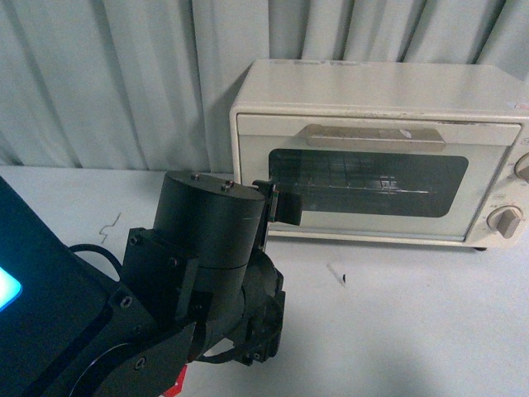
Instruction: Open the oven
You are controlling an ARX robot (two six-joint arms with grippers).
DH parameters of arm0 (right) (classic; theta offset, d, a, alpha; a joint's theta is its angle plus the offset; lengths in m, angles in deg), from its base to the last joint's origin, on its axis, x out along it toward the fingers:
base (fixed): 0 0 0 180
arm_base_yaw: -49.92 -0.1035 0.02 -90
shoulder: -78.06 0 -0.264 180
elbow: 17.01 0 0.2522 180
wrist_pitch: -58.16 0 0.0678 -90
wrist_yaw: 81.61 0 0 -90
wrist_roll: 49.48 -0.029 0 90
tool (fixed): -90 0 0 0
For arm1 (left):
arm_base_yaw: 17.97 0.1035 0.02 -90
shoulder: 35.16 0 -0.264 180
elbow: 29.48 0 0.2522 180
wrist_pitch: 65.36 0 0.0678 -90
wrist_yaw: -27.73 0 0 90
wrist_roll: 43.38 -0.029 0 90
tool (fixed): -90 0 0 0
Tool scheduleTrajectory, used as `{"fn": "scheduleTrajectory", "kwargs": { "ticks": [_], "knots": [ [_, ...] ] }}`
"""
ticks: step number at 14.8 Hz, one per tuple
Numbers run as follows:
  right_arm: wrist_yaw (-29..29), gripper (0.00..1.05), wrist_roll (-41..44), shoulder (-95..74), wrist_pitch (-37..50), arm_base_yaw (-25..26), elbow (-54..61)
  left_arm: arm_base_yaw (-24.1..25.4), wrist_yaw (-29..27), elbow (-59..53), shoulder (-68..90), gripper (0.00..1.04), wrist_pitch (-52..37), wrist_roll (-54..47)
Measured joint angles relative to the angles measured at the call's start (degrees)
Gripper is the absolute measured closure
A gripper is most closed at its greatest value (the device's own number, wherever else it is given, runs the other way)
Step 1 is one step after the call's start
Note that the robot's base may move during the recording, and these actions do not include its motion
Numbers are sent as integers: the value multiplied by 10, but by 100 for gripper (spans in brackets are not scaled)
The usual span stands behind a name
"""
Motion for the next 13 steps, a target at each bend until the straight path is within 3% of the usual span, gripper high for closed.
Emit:
{"fn": "scheduleTrajectory", "kwargs": {
  "ticks": [3, 5, 6, 8, 9, 11, 12, 13],
  "knots": [
    [-100, 6, -98, -85, -69, -68, -46, 0, 0, 0, 0, 7, 0, 0],
    [-130, 6, -121, -98, -80, -88, -53, 0, 0, 0, 0, 7, -1, 0],
    [-172, 6, -181, -103, -90, -113, -58, -2, 1, 0, 0, 7, 0, 0],
    [-239, 6, -269, -104, -83, -105, -59, -2, 1, 0, 0, 7, 0, 0],
    [-233, 7, -274, -143, -10, -90, -62, 0, 1, 0, 0, 7, 0, 0],
    [-191, 27, -212, -294, 148, -71, -92, -1, 1, 0, 0, 7, 0, 0],
    [-158, 62, -101, -535, 353, -73, -189, -1, 1, 0, 0, 7, 0, 0],
    [-146, 94, -57, -694, 407, -101, -276, -1, 1, 0, 0, 7, 0, 0]
  ]
}}
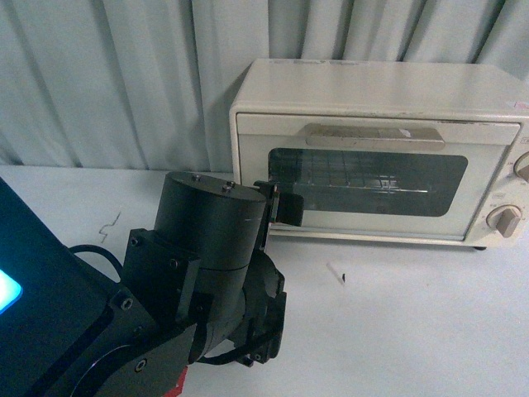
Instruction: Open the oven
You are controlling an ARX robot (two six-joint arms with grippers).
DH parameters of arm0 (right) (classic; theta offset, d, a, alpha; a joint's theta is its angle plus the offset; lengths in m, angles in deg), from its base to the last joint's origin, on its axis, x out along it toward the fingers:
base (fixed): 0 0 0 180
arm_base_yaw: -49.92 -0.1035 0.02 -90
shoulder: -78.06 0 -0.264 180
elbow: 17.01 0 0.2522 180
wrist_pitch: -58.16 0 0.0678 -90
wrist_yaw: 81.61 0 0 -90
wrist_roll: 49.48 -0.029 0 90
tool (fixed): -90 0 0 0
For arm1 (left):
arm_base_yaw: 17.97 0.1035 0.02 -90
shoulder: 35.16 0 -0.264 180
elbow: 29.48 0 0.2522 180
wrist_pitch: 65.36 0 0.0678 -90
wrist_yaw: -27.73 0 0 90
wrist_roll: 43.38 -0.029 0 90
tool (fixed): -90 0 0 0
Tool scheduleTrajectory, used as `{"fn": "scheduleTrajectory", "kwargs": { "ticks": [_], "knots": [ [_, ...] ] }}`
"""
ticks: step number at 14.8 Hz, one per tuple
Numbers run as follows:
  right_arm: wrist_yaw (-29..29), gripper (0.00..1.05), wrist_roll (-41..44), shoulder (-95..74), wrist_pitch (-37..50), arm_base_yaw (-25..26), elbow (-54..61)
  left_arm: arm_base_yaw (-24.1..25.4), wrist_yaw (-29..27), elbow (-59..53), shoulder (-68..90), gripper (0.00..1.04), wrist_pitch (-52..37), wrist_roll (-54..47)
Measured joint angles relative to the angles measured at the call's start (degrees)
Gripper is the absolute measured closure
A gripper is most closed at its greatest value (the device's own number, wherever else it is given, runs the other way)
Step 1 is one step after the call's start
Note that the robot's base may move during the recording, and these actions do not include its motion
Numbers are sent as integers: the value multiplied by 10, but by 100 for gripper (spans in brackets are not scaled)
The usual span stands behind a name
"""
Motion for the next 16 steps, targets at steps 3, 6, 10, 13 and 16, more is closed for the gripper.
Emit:
{"fn": "scheduleTrajectory", "kwargs": {
  "ticks": [3, 6, 10, 13, 16],
  "knots": [
    [35, 103, 8, -207, 23, -37, -140, 0, 0, 0, 0, 7, 0, 0],
    [53, 103, 3, -252, 23, -56, -185, 0, 0, 0, 0, 7, 0, 0],
    [57, 103, -4, -269, 23, -59, -195, 0, 0, 0, 0, 7, 0, 0],
    [57, 103, -16, -276, 24, -59, -195, 0, 0, 0, 0, 7, 0, 0],
    [57, 103, -28, -283, 33, -59, -195, 0, 0, 0, 0, 7, 0, 0]
  ]
}}
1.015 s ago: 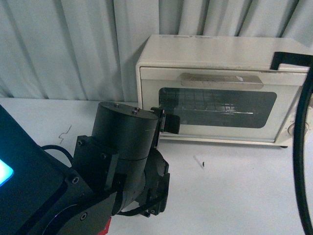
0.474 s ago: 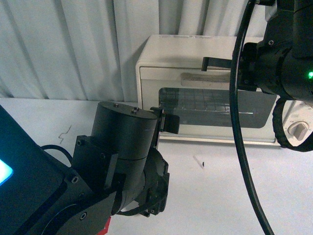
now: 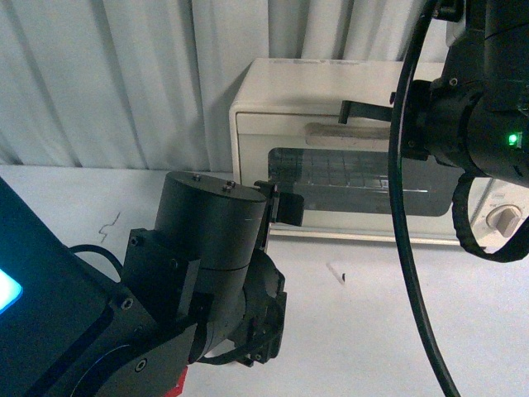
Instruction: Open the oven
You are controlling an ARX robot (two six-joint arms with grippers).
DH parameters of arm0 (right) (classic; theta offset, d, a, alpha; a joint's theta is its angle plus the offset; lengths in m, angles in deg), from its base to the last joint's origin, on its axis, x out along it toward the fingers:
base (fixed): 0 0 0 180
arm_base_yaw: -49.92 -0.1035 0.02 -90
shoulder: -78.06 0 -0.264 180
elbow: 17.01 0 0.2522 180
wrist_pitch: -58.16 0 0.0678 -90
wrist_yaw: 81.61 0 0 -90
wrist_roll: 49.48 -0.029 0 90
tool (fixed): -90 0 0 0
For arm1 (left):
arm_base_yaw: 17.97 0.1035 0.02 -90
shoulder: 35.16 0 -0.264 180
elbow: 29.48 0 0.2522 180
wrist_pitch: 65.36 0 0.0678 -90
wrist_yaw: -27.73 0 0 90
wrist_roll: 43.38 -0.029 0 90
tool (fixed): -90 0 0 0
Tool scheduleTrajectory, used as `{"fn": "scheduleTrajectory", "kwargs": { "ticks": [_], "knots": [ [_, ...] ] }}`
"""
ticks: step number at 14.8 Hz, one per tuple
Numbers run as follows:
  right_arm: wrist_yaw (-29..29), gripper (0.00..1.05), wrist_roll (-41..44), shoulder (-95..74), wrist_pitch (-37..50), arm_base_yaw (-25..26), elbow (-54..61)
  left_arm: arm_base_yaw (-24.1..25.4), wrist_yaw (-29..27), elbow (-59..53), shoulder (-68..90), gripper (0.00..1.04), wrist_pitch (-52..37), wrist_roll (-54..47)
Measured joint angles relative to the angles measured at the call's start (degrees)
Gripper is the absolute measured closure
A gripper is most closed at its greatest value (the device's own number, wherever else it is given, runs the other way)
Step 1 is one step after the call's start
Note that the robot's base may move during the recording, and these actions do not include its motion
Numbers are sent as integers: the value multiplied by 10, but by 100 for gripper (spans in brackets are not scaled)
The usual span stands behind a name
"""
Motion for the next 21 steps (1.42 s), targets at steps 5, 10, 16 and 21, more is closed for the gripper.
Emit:
{"fn": "scheduleTrajectory", "kwargs": {
  "ticks": [5, 10, 16, 21],
  "knots": [
    [-14, 103, -66, 5, 34, -17, 40, 0, 0, 0, 0, 7, 0, 0],
    [-64, 103, -114, 130, -14, -76, 194, 0, 0, -2, 0, 7, 2, 0],
    [-270, 95, -233, 570, -413, -87, 353, 1, -2, -2, 0, 7, 1, 0],
    [-144, 59, -343, 741, -430, -34, 446, 0, -2, -2, 0, 7, 0, 0]
  ]
}}
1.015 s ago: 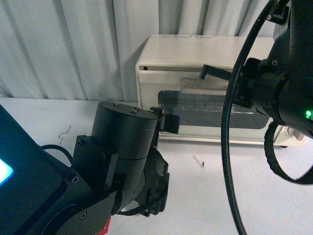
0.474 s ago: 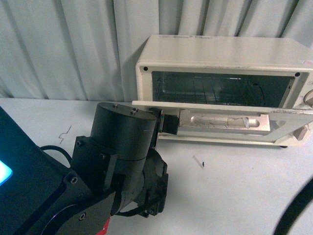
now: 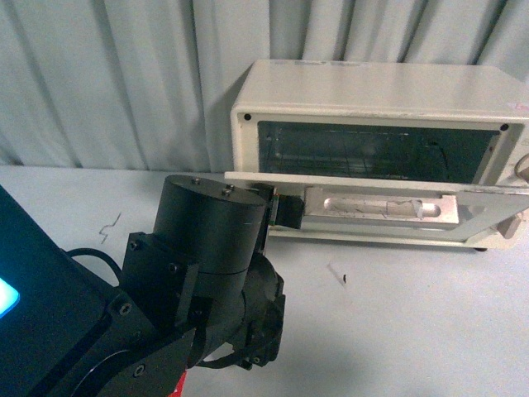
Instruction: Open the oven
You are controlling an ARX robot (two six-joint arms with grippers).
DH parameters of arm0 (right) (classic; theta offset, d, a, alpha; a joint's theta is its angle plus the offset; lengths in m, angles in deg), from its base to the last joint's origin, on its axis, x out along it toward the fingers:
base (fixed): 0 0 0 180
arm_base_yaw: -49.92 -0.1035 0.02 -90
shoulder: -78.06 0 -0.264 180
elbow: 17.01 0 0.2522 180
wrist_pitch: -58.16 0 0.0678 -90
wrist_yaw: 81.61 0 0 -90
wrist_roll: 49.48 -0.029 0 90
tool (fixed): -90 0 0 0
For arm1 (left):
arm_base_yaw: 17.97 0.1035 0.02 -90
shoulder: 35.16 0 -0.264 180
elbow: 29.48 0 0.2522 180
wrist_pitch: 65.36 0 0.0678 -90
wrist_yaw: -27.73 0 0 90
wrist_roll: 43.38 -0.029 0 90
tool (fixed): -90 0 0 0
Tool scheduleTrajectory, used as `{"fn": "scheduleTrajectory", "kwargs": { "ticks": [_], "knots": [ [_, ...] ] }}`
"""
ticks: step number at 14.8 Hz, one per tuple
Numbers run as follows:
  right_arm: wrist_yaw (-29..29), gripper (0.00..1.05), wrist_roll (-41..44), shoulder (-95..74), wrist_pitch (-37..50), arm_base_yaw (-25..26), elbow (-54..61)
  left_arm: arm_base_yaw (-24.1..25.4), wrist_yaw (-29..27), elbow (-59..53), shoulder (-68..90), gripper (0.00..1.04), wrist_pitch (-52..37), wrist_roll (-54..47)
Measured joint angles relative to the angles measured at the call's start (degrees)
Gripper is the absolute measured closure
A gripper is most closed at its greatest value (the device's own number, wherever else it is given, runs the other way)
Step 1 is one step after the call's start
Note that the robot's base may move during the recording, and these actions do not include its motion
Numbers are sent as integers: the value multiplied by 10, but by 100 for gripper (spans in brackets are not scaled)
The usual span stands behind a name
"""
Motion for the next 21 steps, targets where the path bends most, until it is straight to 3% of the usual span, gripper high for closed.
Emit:
{"fn": "scheduleTrajectory", "kwargs": {
  "ticks": [1, 3, 4, 6, 7, 8, 19, 21],
  "knots": [
    [107, 76, 181, 182, 134, 43, 72, 2, -1, 0, 0, 7, 0, 0],
    [203, 103, 410, 284, 141, 103, 73, 1, 0, 0, 0, 7, 1, 1],
    [232, 103, 463, 287, 131, 130, 73, 1, 1, 0, 0, 7, 0, 0],
    [266, 103, 497, 295, 128, 164, 73, 1, 1, 0, 0, 7, 1, 0],
    [344, 103, 506, 302, 118, 244, 73, 1, 2, 0, 0, 7, 0, 0],
    [353, 103, 508, 302, 118, 261, 73, 1, 1, 0, 0, 7, 1, 1],
    [361, 103, 512, 302, 118, 257, 73, 1, 2, 0, 0, 7, 0, 0],
    [361, 86, 512, 302, 118, 257, 73, 1, 2, 0, 0, 7, 0, 0]
  ]
}}
